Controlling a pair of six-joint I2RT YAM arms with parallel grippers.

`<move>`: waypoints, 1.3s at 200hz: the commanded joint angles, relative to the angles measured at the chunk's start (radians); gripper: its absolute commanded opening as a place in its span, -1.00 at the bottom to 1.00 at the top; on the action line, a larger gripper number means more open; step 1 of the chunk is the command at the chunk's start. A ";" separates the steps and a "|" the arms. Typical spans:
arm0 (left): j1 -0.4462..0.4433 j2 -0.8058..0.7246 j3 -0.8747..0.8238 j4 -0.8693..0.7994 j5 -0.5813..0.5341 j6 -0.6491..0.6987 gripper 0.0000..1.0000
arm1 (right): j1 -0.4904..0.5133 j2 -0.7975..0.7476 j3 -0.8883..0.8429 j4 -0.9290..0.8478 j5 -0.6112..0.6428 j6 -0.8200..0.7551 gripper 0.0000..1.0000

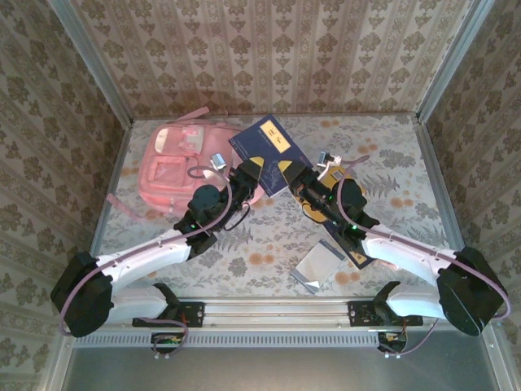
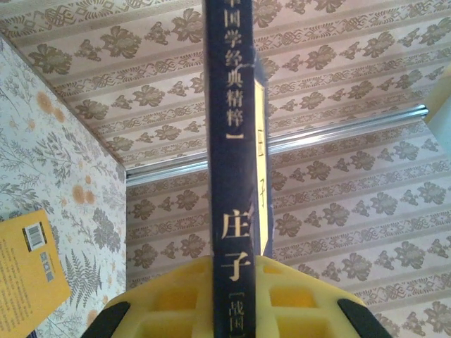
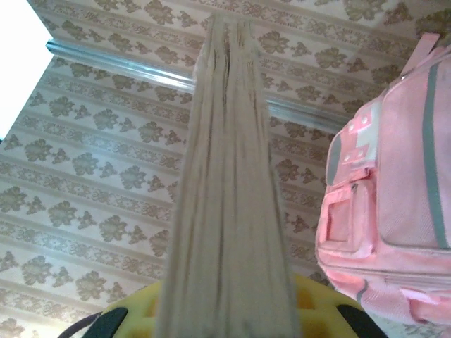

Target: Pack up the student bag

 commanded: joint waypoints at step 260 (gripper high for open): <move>0.562 0.774 0.988 -1.341 0.655 0.993 0.00 | -0.209 -0.452 -0.020 -0.952 -0.076 -0.636 -1.00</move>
